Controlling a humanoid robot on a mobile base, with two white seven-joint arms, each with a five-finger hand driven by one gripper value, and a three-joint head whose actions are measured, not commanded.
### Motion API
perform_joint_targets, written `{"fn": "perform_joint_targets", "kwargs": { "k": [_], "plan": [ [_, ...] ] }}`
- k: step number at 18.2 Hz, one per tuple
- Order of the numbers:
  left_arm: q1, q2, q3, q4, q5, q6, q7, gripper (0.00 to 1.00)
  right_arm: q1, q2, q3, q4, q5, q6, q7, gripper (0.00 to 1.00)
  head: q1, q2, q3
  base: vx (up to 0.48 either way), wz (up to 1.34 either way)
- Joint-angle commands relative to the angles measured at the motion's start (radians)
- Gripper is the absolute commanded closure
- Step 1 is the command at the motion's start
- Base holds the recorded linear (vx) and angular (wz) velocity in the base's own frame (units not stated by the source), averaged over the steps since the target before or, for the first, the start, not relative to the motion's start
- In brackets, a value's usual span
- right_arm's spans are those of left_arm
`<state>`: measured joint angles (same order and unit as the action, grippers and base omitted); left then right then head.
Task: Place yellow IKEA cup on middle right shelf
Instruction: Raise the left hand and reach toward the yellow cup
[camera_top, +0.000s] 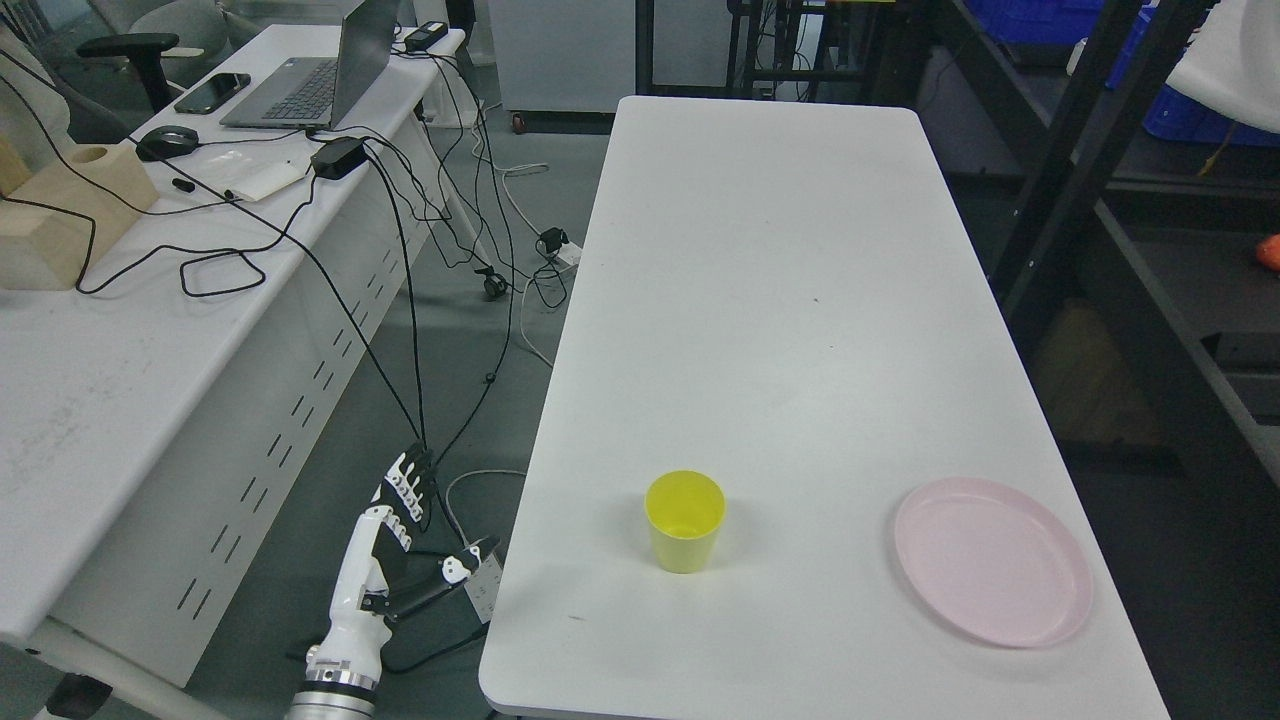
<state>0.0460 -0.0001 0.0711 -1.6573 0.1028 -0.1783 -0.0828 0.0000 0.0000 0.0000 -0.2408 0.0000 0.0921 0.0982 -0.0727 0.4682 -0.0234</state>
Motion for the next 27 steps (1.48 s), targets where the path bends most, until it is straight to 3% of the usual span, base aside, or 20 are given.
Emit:
{"fn": "perform_joint_targets", "kwargs": {
  "k": [1,6,12,22,27],
  "plan": [
    [0.000,0.018,-0.002,-0.001,0.000,-0.001,0.000,0.01,0.011,-0.017,0.017,0.000,-0.025,0.000,-0.215,0.01,0.0000,0.000,0.000,0.000,0.00],
    [0.000,0.018,-0.014,-0.001,0.000,-0.029,-0.003,0.01,0.011,-0.017,0.017,0.000,-0.025,0.000,-0.215,0.01,0.0000,0.000,0.000,0.000,0.00],
    [0.002,0.018,-0.129,-0.004,0.000,-0.078,-0.017,0.01,0.011,-0.017,0.017,0.000,-0.025,0.000,-0.215,0.01,0.0000,0.000,0.000,0.000,0.00],
    [-0.060,0.018,-0.310,0.010,-0.002,-0.006,-0.012,0.01,0.011,-0.017,0.017,0.000,-0.025,0.000,-0.215,0.01,0.0000,0.000,0.000,0.000,0.00],
    [-0.132,0.018,-0.369,0.088,-0.002,0.016,-0.012,0.01,0.011,-0.017,0.017,0.000,-0.025,0.000,-0.215,0.01,0.0000,0.000,0.000,0.000,0.00]
  ]
}}
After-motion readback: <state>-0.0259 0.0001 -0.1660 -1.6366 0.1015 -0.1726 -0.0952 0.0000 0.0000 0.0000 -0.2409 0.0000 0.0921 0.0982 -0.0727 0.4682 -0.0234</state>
